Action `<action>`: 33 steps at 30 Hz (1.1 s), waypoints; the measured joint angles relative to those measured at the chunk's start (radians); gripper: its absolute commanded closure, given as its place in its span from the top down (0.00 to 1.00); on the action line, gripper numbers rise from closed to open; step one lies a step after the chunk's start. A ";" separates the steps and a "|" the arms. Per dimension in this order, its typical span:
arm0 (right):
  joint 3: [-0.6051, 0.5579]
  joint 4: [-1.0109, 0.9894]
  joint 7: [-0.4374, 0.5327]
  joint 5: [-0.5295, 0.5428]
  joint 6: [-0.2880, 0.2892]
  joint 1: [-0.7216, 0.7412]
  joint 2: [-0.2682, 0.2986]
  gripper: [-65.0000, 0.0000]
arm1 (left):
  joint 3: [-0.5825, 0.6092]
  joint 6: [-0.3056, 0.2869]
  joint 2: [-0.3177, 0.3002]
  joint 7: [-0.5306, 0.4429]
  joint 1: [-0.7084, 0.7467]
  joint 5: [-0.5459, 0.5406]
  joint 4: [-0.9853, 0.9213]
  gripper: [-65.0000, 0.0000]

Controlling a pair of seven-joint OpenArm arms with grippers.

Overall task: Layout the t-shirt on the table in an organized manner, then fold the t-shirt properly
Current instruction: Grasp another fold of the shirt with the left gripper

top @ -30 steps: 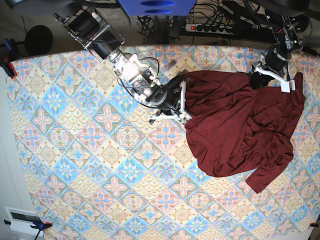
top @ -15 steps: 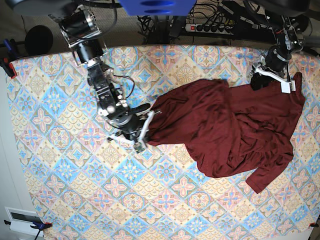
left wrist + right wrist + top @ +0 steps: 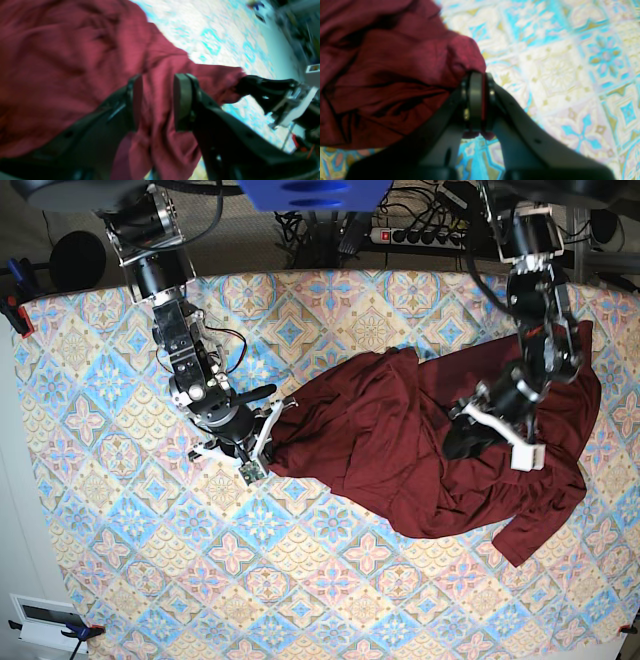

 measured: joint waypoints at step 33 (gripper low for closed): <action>0.003 -0.022 0.018 0.001 -0.006 -0.064 -0.003 0.00 | 0.283 0.004 -0.005 -0.127 -0.087 -0.013 -0.143 0.00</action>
